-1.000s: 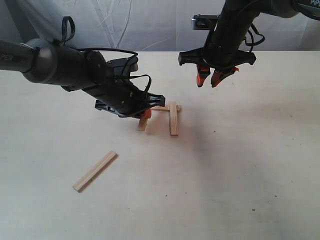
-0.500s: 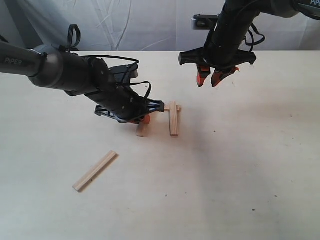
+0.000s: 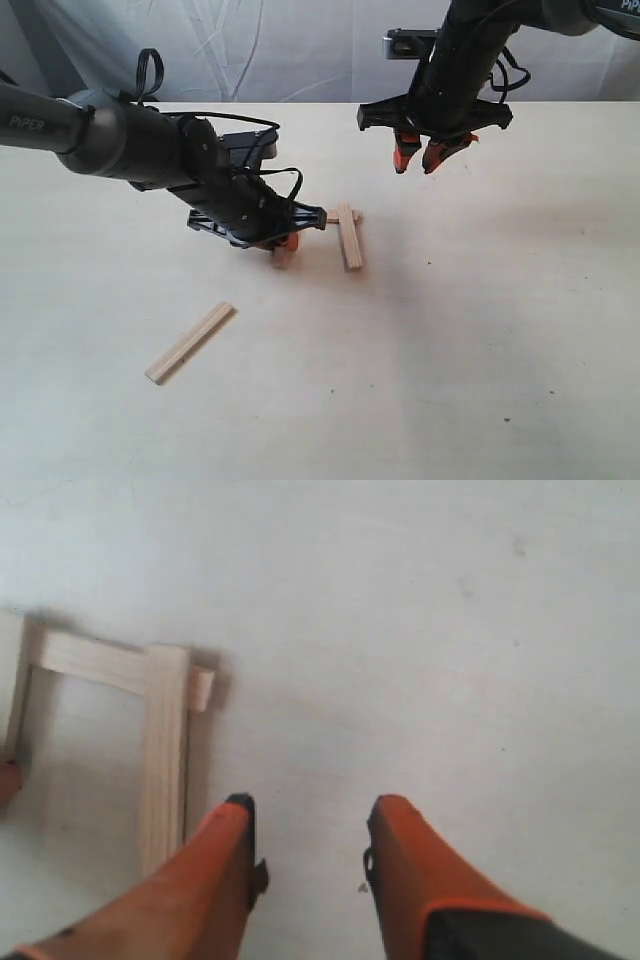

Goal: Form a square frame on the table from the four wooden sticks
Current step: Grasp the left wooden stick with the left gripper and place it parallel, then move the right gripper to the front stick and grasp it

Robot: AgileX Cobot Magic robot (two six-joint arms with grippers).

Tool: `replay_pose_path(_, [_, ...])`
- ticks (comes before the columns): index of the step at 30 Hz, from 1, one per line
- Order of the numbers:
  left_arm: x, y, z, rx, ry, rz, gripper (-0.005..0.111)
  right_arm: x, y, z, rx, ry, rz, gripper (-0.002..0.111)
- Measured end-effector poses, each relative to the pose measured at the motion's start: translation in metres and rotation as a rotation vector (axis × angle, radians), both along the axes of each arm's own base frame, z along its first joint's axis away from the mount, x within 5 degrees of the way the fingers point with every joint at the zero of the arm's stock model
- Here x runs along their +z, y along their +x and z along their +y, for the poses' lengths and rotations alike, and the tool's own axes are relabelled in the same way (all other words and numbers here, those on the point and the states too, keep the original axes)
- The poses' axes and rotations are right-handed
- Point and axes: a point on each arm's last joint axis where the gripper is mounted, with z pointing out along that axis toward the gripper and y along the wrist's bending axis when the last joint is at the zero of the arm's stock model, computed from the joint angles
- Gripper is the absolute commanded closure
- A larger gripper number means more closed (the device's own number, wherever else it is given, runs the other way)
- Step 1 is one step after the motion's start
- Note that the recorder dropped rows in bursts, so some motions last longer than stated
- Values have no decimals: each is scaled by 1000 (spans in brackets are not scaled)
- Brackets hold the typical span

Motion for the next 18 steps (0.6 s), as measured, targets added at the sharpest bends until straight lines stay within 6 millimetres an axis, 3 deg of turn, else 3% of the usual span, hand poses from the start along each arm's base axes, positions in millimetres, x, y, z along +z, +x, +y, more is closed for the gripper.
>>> replay_pose_path(7, [6,-1,0,0,-8,-7,66,0,0,0,0,0,0,70])
replay_pose_path(12, [44,-4,4,-41,-4,-75,70,0,-1,0,1,-3,8,71])
replay_pose_path(15, [67,-8,23,-73,41,-80,89,7,-5,-2,43,-16,21,83])
replay_pose_path(17, [79,-10,41,-89,90,-70,105,14,-11,0,112,-12,35,97])
replay_pose_path(18, [84,-12,54,-95,126,-59,106,16,-15,3,166,-8,41,104])
